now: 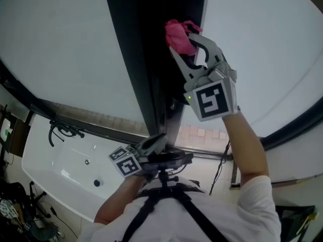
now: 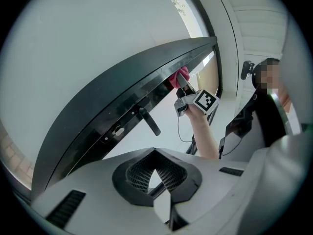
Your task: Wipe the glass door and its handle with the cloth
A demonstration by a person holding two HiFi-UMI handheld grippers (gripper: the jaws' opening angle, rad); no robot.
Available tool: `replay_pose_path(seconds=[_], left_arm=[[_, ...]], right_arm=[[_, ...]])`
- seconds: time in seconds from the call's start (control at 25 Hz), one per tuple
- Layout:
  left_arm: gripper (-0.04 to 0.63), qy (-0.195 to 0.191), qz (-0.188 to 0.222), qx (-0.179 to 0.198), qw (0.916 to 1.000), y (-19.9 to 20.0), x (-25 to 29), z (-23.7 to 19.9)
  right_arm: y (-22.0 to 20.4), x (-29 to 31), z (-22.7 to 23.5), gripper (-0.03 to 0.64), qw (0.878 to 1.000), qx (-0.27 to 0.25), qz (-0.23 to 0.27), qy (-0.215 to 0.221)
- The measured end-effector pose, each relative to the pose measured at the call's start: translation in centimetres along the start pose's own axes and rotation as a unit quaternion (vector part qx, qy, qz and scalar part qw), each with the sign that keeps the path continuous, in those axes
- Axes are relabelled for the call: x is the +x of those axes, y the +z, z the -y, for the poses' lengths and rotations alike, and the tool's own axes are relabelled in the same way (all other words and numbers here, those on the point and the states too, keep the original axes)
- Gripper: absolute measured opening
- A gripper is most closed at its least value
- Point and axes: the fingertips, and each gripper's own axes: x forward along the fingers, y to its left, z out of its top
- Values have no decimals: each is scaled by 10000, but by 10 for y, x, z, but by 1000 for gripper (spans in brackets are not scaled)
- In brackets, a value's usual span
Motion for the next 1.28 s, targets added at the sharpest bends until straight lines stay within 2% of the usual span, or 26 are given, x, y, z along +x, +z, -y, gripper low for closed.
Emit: replay_pose_path(seconds=[0.8,1.28], left_arm=[[-8,-26,-98,-21,9999,-3,1,6],[-8,-29,-123,-31,9999,-4,2,5]], right_arm=[[-33,-12,-44,104,9977,518,-341,269],[-57,-16,-77,104,9922,990,-629,432]])
